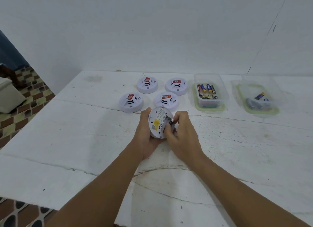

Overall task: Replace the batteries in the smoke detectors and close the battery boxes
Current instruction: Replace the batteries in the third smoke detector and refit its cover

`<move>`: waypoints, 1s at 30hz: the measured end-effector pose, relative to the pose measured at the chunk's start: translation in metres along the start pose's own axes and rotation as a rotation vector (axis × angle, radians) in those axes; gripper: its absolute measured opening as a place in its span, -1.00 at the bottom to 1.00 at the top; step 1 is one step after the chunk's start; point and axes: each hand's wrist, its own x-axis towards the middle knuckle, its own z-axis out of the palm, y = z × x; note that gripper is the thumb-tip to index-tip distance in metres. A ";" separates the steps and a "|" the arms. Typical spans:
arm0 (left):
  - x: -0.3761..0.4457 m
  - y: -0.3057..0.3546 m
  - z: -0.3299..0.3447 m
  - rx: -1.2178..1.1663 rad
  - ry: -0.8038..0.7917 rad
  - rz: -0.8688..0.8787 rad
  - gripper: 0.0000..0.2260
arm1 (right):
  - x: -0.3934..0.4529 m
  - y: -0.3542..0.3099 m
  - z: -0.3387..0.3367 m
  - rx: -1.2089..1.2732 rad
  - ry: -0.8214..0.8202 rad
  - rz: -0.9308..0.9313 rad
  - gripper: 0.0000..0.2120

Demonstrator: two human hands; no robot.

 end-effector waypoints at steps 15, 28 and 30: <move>0.008 0.011 0.057 0.100 -0.029 0.100 -0.54 | 0.022 0.014 -0.066 0.181 0.171 0.091 -0.86; 0.049 -0.006 0.184 0.118 -0.163 0.013 -0.60 | 0.062 0.070 -0.198 -0.043 0.459 0.248 -0.77; 0.053 -0.008 0.193 0.061 -0.151 -0.023 -0.65 | 0.071 0.081 -0.213 -0.123 0.436 0.273 -0.80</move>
